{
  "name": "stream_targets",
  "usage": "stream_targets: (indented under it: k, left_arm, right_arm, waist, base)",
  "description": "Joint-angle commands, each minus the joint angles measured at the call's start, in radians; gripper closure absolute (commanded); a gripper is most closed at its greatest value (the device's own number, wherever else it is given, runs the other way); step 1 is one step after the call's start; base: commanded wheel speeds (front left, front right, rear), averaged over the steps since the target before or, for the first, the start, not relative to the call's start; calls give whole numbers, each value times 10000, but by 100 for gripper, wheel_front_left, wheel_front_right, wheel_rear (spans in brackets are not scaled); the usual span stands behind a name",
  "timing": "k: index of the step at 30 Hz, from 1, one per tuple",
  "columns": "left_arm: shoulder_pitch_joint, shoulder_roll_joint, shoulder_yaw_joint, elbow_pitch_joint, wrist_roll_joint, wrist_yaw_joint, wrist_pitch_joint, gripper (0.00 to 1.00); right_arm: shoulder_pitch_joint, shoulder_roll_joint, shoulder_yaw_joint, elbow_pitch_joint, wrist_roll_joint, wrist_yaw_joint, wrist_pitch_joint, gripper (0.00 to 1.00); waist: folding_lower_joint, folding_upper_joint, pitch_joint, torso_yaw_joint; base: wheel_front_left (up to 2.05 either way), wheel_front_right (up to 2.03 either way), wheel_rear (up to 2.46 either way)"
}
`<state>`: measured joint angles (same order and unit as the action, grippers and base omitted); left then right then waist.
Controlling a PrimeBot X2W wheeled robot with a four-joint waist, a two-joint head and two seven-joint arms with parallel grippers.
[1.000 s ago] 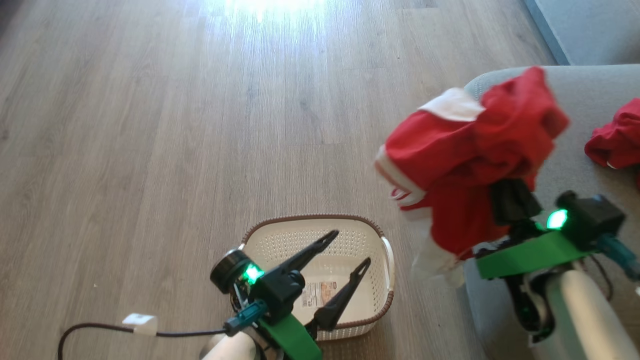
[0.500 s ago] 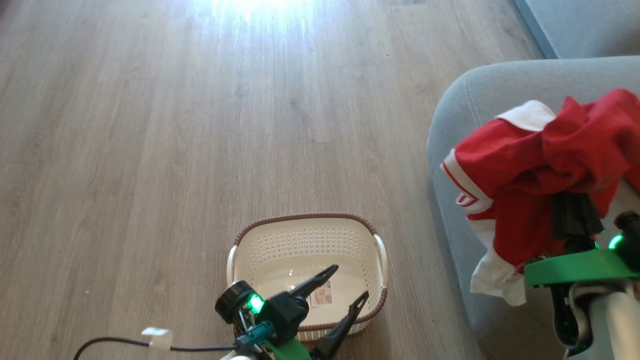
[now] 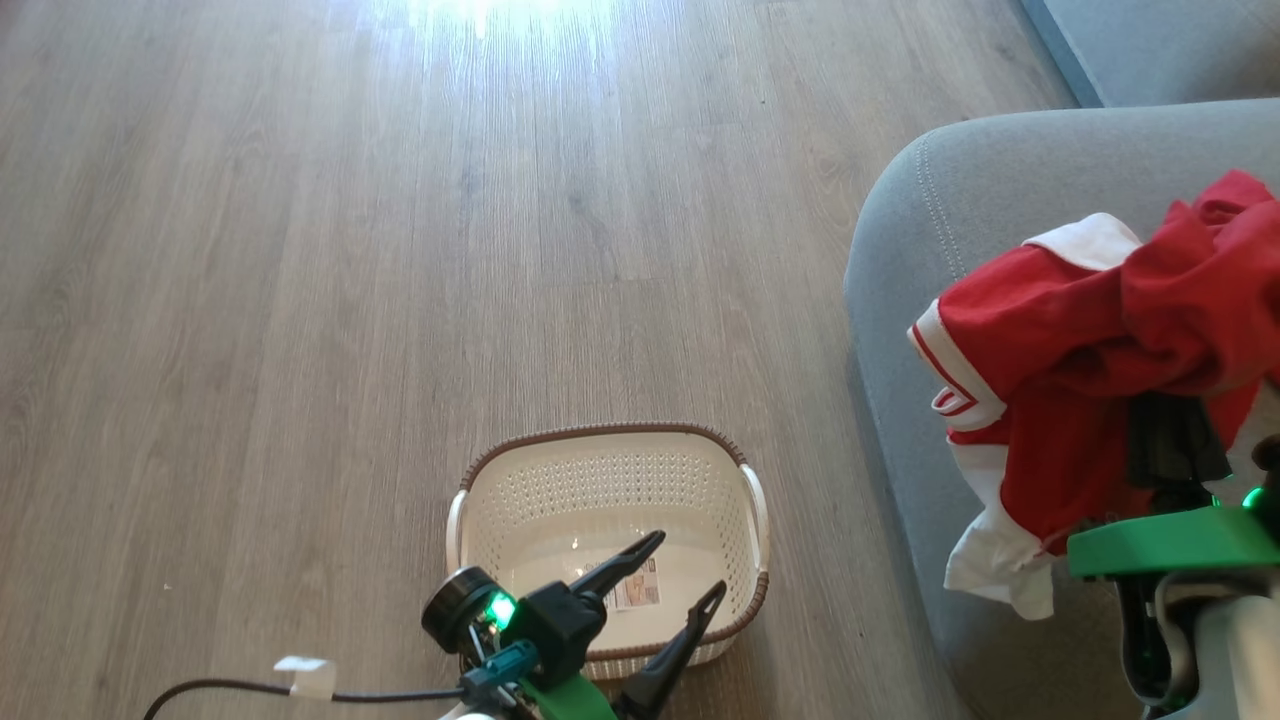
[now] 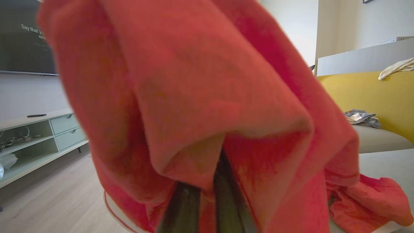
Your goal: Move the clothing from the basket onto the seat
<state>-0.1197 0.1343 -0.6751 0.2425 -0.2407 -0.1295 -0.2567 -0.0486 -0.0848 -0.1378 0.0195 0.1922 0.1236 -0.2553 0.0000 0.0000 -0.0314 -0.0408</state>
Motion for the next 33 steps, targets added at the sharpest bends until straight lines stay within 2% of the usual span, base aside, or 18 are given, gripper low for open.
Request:
stream_targets:
  k: [1,6,12,33]
  left_arm:
    - [-234,-43,380,-263,-67,-12,-51,0]
    - [-190,-25,393,-260,-74,-12,-51,0]
    - [-188,-3,389,-274,-46,-12,-51,0]
    - [-509,-19,302,-605,43,-12,-51,0]
  right_arm:
    - [-206,-24,222,-325,-36,71,-65,100]
    - [-213,3,313,-338,-23,71,-65,100]
    - [-309,2,293,-414,124,71,-65,100]
    - [-388,57,44,-862,96,71,-65,100]
  waist:
    - [0,0,-3,-5]
    - [0,0,-22,-81]
    - [0,0,67,-605]
    - [0,0,877,-3757]
  base:
    - [0,0,0]
    - [0,0,0]
    - [0,0,0]
    - [0,0,0]
